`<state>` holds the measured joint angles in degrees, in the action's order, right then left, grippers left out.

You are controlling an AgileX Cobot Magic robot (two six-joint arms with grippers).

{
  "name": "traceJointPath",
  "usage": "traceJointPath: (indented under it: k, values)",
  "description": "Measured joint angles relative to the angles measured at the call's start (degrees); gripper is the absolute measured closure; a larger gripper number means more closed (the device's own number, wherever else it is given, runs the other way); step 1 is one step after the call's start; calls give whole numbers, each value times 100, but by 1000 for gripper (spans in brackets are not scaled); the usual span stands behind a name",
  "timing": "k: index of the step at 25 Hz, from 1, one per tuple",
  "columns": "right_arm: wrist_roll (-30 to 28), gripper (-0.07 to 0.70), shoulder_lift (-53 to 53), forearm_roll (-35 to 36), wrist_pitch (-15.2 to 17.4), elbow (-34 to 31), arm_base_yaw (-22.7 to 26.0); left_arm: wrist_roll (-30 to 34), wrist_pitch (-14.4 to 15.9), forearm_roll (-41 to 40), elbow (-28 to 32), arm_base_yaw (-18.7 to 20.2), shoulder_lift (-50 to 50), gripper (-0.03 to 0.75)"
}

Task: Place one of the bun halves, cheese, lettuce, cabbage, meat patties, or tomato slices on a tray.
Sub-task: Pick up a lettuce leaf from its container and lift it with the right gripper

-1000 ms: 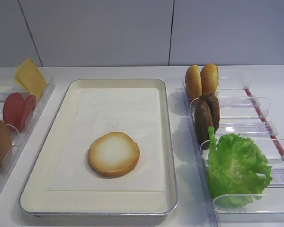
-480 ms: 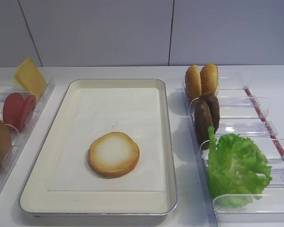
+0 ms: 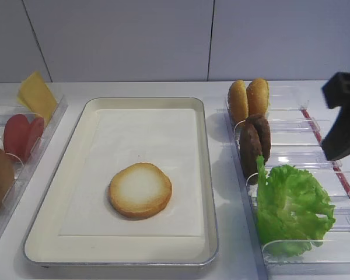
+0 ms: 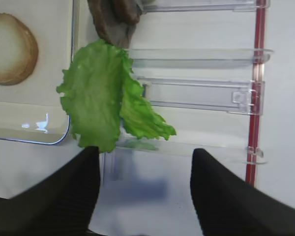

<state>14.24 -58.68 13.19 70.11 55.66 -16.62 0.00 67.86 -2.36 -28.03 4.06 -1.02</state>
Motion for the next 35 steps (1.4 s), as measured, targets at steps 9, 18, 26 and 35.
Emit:
traceJointPath:
  k: [9, 18, 26, 35]
  values:
    - [1429, 223, -1651, -523, -206, 609, -1673, 0, 0, 0, 0, 0, 0, 355]
    - [1566, 223, -2578, -817, -354, 906, -1933, 0, 0, 0, 0, 0, 0, 355]
    - [1575, 340, -2855, -916, -536, 906, -1933, 0, 0, 0, 0, 0, 0, 355]
    - [1496, 609, -2843, -815, -490, 906, -1933, 0, 0, 0, 0, 0, 0, 355]
